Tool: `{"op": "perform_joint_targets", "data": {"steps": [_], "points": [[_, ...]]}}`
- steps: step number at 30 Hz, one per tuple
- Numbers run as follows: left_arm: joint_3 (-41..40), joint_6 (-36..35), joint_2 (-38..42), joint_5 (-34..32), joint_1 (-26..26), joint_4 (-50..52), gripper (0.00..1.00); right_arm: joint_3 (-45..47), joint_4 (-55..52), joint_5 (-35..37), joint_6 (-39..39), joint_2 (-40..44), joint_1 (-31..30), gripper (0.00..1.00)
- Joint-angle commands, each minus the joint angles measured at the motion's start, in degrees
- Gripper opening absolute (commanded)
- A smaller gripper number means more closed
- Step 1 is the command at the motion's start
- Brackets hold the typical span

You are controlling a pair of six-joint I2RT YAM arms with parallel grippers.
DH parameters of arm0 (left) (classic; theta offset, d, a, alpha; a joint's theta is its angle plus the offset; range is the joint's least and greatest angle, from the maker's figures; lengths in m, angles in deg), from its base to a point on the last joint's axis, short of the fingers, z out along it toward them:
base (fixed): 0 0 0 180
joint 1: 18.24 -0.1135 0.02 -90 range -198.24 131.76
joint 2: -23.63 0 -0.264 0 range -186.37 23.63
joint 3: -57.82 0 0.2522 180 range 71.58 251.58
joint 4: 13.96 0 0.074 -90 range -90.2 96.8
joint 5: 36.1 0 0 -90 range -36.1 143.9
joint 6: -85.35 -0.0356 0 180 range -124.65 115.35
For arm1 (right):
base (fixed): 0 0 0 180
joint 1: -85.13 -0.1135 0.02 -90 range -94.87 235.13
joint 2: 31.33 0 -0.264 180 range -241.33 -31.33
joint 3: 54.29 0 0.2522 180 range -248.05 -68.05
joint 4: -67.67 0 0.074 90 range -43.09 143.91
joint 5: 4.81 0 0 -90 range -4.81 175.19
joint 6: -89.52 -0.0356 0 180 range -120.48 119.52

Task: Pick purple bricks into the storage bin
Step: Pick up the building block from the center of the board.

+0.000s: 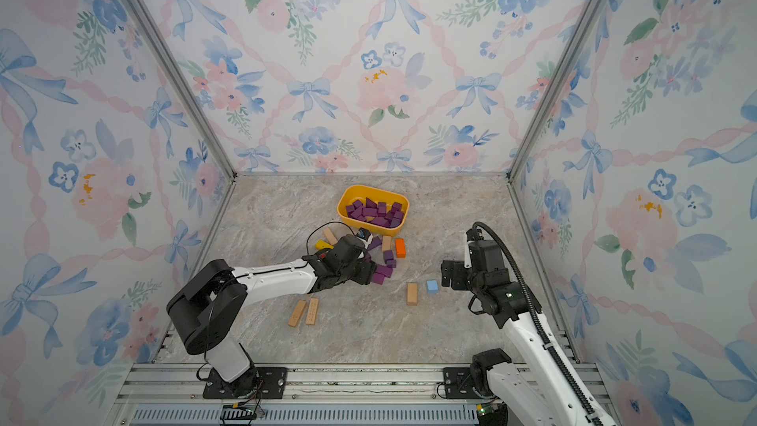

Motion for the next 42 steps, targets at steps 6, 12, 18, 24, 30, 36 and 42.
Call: {"op": "perform_joint_targets", "data": {"steps": [6,12,18,24,30,36,42], "points": [[2.17,-1.91,-2.08,-2.68,0.24,1.5,0.61,0.73,-0.38,-3.03,-0.65,-0.38,1.31,0.97],[3.56,-2.32,-3.89,-2.42,0.24,1.52,0.55,2.74,1.25,-11.87,-1.56,2.98,4.45,0.97],[4.53,-2.35,-5.33,-2.5,0.26,1.59,0.54,2.61,0.52,-13.83,-1.91,4.74,5.47,0.97],[5.16,-2.54,-6.29,-2.45,0.28,1.51,0.5,2.75,0.41,-15.58,-2.16,5.43,6.18,0.97],[5.33,-2.54,-6.7,-2.47,0.24,1.52,0.42,3.06,0.32,-15.92,-2.57,5.19,6.8,0.97],[5.51,-2.58,-7.32,-2.58,0.32,1.5,0.39,3.13,-0.1,-16.05,-2.69,5.07,7.43,0.97],[6.11,-2.89,-8.14,-2.9,0.24,1.53,0.39,3.27,-0.45,-16.05,-3.02,4.94,7.95,0.97]]}}
